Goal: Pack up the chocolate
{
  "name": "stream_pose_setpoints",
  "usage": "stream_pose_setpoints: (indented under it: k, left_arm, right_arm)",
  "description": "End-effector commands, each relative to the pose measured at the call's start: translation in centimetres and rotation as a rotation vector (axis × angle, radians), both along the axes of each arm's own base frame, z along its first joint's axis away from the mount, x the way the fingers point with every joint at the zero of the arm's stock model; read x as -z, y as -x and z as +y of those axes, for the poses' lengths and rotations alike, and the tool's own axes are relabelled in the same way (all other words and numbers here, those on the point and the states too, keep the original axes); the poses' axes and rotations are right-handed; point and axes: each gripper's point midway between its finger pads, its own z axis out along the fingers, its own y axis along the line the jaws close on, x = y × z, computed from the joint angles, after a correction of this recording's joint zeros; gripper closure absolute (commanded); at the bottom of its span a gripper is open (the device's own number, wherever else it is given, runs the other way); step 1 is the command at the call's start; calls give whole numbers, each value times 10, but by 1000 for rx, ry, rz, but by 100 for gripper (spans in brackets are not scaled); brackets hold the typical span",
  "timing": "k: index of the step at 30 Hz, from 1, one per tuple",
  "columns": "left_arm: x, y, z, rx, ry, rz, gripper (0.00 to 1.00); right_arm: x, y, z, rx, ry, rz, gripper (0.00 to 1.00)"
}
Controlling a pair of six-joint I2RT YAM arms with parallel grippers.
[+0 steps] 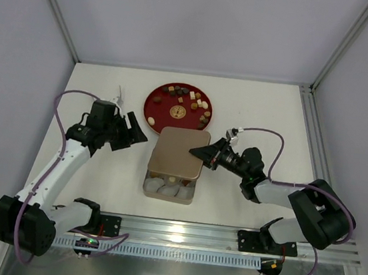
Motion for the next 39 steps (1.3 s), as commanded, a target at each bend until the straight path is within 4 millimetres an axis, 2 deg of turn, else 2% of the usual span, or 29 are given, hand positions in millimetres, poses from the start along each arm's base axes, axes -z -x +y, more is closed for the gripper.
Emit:
stream_pose_setpoints:
  k: [1, 11, 13, 20, 29, 34, 39]
  left_arm:
    - [-4, -3, -8, 5, 30, -51, 27]
    - [12, 2, -16, 12, 25, -33, 27]
    - [14, 4, -16, 11, 27, -29, 27]
    - [23, 8, -21, 19, 32, -15, 27]
    - [37, 12, -27, 30, 18, 7, 28]
    - [47, 13, -25, 21, -2, 27, 29]
    - [54, 14, -24, 15, -28, 39, 30]
  right_arm:
    - [-46, 7, -4, -5, -165, -138, 96]
    - [-11, 12, 5, -32, -180, -107, 96]
    - [-10, 13, 8, -52, -196, -107, 96]
    - [18, 14, 15, -57, -135, -82, 96]
    - [35, 19, 16, -80, -84, -89, 95]
    - [39, 21, 15, -81, -49, -89, 87]
    - [44, 24, 13, -82, -21, -85, 73]
